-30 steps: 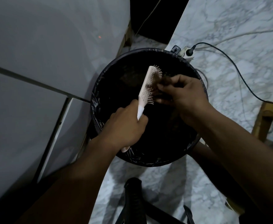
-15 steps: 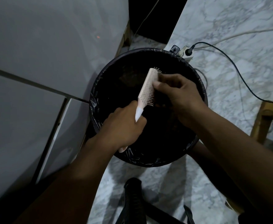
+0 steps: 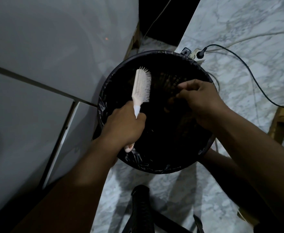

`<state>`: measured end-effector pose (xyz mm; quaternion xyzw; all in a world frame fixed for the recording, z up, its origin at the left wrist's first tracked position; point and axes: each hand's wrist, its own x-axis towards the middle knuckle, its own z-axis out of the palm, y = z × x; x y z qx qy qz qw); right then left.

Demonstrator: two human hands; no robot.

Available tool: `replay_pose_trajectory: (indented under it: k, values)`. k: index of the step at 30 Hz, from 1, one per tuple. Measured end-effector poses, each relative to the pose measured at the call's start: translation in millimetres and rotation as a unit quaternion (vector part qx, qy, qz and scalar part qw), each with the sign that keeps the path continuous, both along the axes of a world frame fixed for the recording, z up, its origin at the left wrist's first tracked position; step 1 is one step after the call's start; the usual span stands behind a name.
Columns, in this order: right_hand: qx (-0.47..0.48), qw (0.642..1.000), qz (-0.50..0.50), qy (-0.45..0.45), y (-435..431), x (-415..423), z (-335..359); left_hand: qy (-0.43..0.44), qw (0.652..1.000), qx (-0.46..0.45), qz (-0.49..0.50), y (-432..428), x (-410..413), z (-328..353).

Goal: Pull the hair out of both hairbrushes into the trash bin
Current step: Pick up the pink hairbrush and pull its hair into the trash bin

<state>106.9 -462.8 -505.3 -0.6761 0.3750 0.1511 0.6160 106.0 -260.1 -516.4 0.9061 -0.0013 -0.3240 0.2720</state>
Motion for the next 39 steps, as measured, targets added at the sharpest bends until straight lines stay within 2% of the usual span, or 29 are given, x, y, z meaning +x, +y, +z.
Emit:
replay_pose_trajectory:
  k: [4, 7, 10, 12, 14, 16, 19, 25, 27, 31, 33, 36, 39]
  values:
    - [-0.048, 0.989, 0.114, 0.081, 0, -6, -7, 0.007, 0.999, -0.013, -0.03, -3, -2, 1]
    - [-0.055, 0.994, 0.092, 0.037, 6, -5, -8, 0.004, 0.999, -0.044, -0.03, -3, -2, 2]
    - [0.05, 0.998, 0.035, 0.011, 12, -3, -12, 0.025, 0.992, -0.115, -0.035, -7, -4, 6]
    - [0.14, 0.99, 0.008, -0.003, 13, -3, -14, 0.05, 0.985, -0.157, -0.056, -11, -6, 8]
    - [0.188, 0.982, -0.01, -0.01, 13, -4, -16, 0.065, 0.979, -0.183, -0.061, -12, -5, 8]
    - [0.167, 0.986, 0.009, -0.005, 13, -5, -16, 0.063, 0.979, -0.185, -0.058, -11, -4, 8]
    - [0.085, 0.994, 0.065, -0.003, 14, -7, -13, 0.057, 0.98, -0.181, -0.057, -9, -3, 7]
    - [0.034, 0.995, 0.098, 0.0, 16, -8, -4, 0.045, 0.985, -0.154, -0.06, -8, -1, 10]
    - [0.016, 0.997, 0.078, 0.008, 17, -9, -5, 0.04, 0.989, -0.131, -0.053, -6, -1, 10]
    - [-0.016, 0.999, -0.026, 0.027, 11, -7, -11, 0.009, 0.999, -0.032, -0.034, 2, 4, 9]
    - [-0.022, 0.998, -0.039, 0.033, 4, -6, -15, -0.005, 1.0, 0.0, -0.028, 4, 7, 7]
    - [-0.059, 0.995, 0.048, 0.058, 3, -8, -20, 0.004, 1.0, 0.004, -0.025, 3, 7, 7]
    - [-0.062, 0.994, 0.081, 0.035, 10, -9, -23, 0.055, 0.997, -0.05, -0.019, 1, 6, 9]
